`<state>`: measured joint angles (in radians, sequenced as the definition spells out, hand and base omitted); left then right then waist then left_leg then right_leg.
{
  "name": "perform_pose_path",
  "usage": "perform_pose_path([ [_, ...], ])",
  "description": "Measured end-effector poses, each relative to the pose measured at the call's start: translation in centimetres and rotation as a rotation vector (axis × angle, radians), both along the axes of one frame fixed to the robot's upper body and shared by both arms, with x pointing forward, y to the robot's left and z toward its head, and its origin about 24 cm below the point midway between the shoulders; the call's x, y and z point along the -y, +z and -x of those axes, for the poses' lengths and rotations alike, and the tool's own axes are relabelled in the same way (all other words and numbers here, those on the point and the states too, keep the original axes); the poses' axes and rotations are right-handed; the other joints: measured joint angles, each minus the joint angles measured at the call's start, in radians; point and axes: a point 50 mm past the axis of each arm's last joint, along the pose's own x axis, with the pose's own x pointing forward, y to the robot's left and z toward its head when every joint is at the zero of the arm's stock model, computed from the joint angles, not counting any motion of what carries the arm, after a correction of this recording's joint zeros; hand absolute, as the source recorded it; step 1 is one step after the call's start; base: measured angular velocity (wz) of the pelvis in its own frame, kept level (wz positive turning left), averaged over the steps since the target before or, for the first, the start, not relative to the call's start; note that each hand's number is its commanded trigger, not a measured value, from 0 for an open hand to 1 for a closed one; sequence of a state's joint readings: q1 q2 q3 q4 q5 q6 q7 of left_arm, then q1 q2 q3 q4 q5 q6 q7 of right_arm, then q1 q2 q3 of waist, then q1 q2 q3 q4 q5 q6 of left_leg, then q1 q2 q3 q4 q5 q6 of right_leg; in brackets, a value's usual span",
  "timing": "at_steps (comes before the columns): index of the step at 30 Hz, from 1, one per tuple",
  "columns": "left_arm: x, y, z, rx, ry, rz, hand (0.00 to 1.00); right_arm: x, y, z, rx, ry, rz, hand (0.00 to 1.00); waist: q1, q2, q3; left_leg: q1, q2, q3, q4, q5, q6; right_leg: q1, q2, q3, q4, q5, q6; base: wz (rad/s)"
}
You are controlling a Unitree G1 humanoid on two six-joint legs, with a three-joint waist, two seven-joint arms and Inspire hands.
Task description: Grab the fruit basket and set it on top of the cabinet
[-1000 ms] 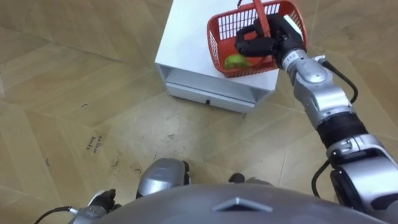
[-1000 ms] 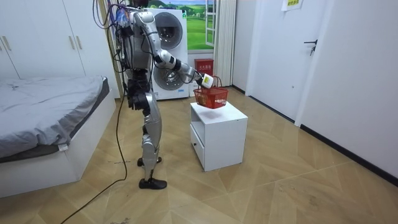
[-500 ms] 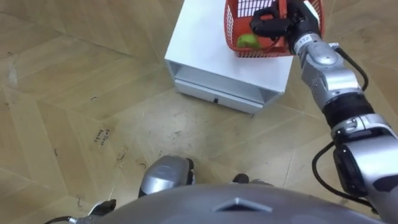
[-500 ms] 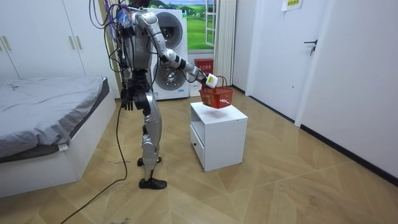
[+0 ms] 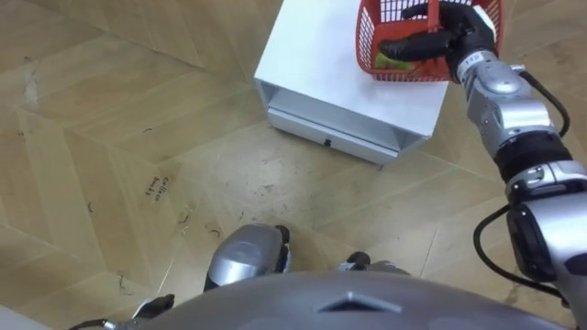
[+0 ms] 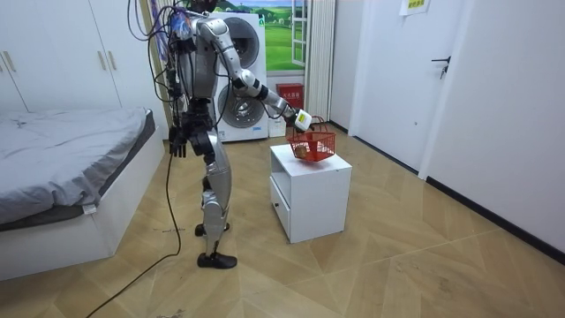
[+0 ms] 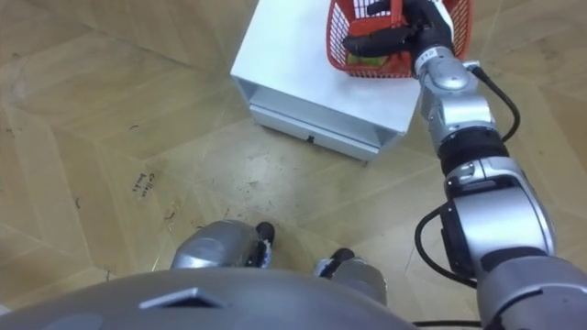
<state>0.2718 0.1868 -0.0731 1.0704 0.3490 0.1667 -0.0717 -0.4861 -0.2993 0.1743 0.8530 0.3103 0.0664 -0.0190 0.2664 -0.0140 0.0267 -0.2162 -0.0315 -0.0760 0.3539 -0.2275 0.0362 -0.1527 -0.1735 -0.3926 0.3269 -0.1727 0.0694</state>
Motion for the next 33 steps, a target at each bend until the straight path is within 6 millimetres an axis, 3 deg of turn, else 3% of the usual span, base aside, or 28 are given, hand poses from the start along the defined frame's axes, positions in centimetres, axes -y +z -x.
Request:
perform_pose_path([
  [33, 1.0, -0.1, -1.3, 0.044, -0.066, -0.02, 0.0, 0.5, -2.3, 1.3, -0.108, -0.028, -0.008, 0.0, 0.01, 0.008, 0.0032, -0.024, 0.001, -0.006, 0.009, 0.0, 0.0, -0.014, 0.002, -0.016, -0.003, 0.0, -0.001, 0.0],
])
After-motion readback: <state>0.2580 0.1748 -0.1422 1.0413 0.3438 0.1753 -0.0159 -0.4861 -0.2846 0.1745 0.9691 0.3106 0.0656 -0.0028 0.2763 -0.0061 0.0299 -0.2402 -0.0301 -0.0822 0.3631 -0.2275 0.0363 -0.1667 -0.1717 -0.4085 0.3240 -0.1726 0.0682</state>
